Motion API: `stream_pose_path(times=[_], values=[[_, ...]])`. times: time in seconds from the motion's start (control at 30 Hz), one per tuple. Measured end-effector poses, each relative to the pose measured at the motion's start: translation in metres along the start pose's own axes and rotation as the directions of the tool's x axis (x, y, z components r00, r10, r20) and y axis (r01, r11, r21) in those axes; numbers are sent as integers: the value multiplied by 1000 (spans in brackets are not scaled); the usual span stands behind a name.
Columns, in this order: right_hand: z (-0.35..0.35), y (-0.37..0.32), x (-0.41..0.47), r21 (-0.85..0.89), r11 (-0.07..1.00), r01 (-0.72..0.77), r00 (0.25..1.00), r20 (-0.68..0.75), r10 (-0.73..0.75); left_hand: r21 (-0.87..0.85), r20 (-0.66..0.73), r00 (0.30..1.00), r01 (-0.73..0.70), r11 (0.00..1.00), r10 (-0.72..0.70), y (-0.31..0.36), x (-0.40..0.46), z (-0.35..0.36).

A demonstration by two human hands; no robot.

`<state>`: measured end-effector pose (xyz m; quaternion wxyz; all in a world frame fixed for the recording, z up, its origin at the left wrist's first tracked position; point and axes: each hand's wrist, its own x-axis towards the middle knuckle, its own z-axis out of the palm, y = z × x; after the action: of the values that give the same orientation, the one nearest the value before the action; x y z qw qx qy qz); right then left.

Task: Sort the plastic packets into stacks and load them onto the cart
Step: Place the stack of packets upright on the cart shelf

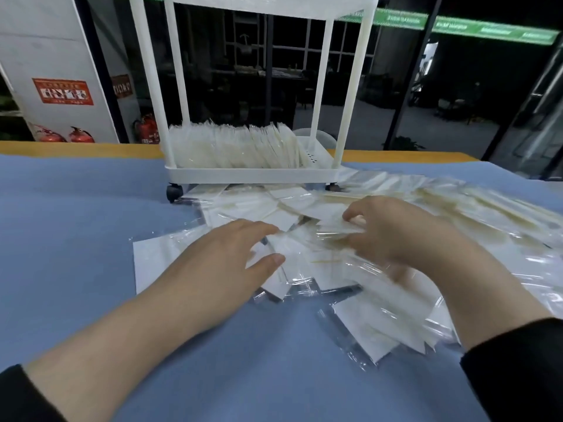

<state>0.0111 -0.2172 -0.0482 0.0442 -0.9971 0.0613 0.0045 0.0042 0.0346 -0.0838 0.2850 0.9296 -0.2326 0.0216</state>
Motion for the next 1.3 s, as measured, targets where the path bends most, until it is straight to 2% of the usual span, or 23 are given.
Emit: stream_pose_path(times=[0.13, 0.3, 0.37, 0.47, 0.53, 0.6, 0.67, 0.8, 0.87, 0.97, 1.03, 1.07, 1.1, 1.2, 1.27, 1.3], values=[[-7, 1, -6, 89, 996, 29, 991, -132, -17, -9, -65, 998, -14, 1000, 14, -2, 0, -2], [-16, 1, -19, 223, 938, 266, 933, -305, -192, -107, -174, 984, -56, 993, 37, -2, 0, -5], [-20, -6, -26, 362, 864, 351, 886, -426, -182, -180, -231, 972, -85, 980, 42, -1, -1, -6], [-24, -18, -35, 561, 661, 498, 800, -591, -101, -266, -298, 954, -121, 956, 38, 0, -2, -8], [-24, -24, -34, 679, 489, 548, 789, -613, -33, -304, -317, 948, -138, 943, 36, 2, -2, -9], [-18, -29, -31, 804, 283, 524, 840, -543, -14, -360, -334, 943, -144, 922, 17, 4, -2, -12], [-9, -37, -29, 888, 105, 448, 894, -444, -59, -422, -338, 941, -138, 896, -14, 7, -3, -15], [-1, -71, -32, 919, -292, 265, 947, -305, -103, -495, -317, 947, -118, 861, -52, 7, -6, -28], [-2, -89, -34, 900, -393, 187, 963, -246, -107, -540, -302, 951, -117, 834, -62, 6, -11, -42], [-5, -121, -38, 886, -453, 103, 958, -212, -196, -561, -312, 947, -123, 819, -71, -2, -21, -67], [-8, -143, -41, 909, -395, 135, 938, -245, -244, -546, -320, 944, -114, 830, -81, -16, -31, -86], [-9, -152, -42, 930, -303, 207, 924, -288, -252, -529, -309, 948, -105, 842, -77, -23, -37, -97], [-9, -159, -43, 937, -185, 295, 907, -336, -254, -476, -288, 955, -81, 876, -68, -32, -43, -108], [6, -164, -43, 849, 192, 491, 859, -436, -269, -111, -168, 985, 25, 993, -44, -62, -55, -129], [22, -163, -41, 679, 496, 542, 836, -373, -402, -24, -97, 993, 63, 998, -65, -77, -59, -122], [29, -162, -41, 583, 591, 557, 827, -329, -455, -17, -66, 995, 68, 998, -68, -83, -60, -113]])
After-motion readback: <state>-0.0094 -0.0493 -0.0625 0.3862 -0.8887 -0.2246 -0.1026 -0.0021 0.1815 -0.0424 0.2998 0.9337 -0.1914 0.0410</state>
